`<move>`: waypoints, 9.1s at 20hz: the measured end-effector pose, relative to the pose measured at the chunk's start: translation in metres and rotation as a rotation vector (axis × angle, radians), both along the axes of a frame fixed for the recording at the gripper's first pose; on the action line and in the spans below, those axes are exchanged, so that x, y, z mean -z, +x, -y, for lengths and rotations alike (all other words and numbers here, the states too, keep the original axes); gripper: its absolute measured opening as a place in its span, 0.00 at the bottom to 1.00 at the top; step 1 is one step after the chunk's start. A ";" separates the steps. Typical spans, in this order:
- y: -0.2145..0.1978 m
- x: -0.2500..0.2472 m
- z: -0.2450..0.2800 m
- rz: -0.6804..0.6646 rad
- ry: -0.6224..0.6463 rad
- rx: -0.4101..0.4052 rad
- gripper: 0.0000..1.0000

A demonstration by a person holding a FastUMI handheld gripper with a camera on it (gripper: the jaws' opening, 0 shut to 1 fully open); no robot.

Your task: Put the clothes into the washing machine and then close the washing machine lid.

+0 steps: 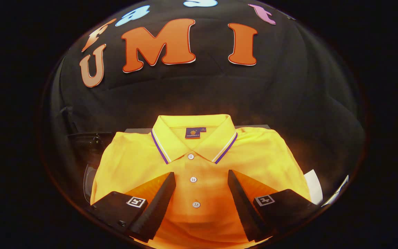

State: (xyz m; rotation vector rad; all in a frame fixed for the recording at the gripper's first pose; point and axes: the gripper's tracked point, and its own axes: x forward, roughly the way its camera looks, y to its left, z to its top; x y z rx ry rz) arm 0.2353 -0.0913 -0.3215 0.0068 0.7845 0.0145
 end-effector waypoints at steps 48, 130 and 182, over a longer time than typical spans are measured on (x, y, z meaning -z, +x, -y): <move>-0.002 -0.029 -0.007 0.014 0.584 0.019 0.08; -0.055 0.293 -0.416 -0.451 0.210 -0.163 0.08; 0.071 -0.023 -0.419 0.205 0.249 -0.229 0.99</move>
